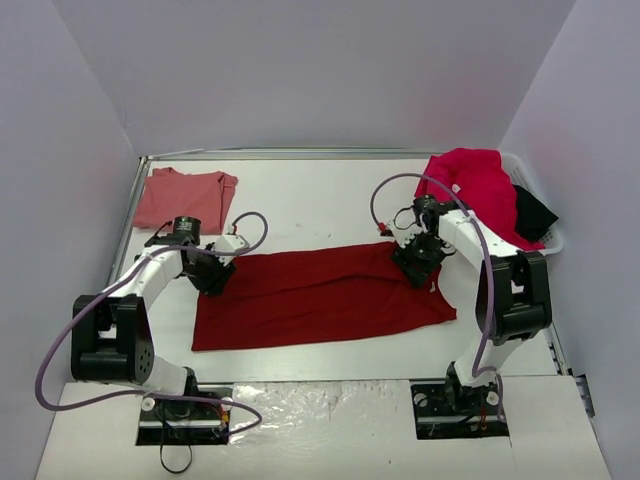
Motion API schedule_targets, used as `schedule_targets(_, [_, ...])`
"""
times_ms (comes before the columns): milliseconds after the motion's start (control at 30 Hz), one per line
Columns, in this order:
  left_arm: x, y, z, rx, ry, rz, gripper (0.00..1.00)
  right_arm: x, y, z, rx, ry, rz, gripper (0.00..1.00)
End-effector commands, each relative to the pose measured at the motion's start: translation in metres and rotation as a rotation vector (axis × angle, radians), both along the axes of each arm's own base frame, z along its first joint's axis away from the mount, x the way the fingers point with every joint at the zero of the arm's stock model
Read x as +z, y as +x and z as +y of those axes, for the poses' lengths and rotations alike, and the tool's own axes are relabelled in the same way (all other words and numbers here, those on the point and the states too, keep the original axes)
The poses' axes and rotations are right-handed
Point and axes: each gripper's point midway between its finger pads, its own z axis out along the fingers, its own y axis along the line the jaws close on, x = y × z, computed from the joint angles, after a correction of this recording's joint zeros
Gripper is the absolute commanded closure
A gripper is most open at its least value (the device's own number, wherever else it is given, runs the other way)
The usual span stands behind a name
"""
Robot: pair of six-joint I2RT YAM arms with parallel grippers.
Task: Fold and stack the t-shirts
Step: Fold the other side of the tshirt into a rectangle
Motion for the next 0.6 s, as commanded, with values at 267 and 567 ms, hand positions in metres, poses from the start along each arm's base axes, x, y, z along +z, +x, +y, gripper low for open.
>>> schedule_targets(267, [0.064,-0.007,0.004,0.081,-0.003,-0.111,0.58,0.047,0.029,0.032,0.042,0.154,-0.041,0.46])
schedule_targets(567, [0.125,-0.033,-0.010,0.147,-0.123,-0.130,0.57,0.018,0.040,0.059,0.123,0.258,0.080,0.48])
